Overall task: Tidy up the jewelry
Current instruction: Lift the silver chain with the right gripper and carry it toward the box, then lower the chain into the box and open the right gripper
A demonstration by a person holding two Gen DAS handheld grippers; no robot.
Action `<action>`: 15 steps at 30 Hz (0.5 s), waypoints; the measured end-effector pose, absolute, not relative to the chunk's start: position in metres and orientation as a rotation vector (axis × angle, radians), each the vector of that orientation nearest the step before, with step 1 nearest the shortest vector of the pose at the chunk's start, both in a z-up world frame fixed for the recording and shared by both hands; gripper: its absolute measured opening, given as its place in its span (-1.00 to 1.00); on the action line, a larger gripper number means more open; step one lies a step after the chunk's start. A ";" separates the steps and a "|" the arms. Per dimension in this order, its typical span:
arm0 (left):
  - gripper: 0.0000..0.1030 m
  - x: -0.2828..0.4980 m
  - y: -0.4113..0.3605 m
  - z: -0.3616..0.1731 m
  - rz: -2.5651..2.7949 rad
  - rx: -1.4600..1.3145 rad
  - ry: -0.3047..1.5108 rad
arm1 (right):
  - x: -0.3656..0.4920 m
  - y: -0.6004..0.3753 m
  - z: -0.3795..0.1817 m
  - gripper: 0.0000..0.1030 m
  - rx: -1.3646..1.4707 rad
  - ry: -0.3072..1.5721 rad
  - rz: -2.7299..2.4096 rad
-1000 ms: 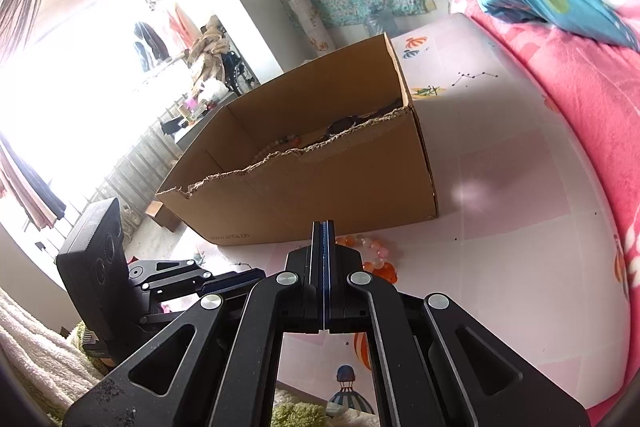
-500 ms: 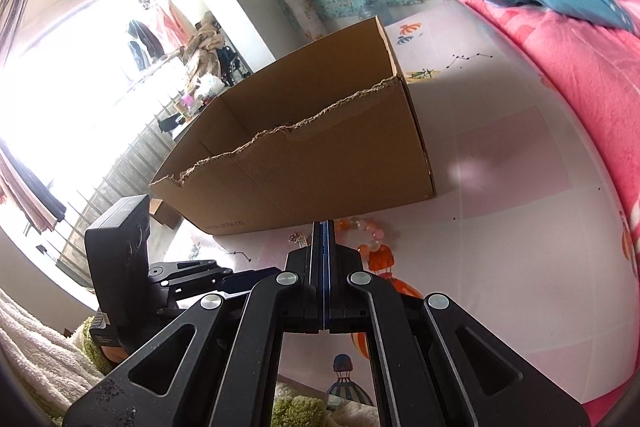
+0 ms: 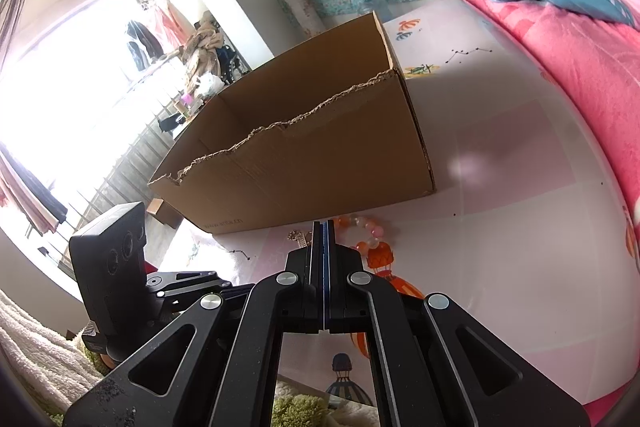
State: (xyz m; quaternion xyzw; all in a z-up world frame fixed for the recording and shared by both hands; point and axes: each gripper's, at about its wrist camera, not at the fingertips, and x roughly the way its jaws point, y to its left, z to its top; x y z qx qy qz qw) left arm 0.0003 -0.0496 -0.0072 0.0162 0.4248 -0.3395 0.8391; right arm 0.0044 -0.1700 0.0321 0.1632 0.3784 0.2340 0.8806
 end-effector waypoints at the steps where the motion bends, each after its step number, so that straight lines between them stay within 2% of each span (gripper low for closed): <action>1: -0.55 -0.001 -0.051 -0.006 -0.703 0.073 0.879 | 0.005 -0.170 0.032 -1.00 0.343 0.790 0.489; 8: -0.55 -0.011 -0.071 -0.014 -0.641 0.338 0.795 | 0.004 -0.168 0.032 -1.00 0.339 0.794 0.495; 15: -0.55 -0.003 -0.064 -0.015 -0.644 0.308 0.801 | 0.003 -0.168 0.031 -1.00 0.338 0.796 0.492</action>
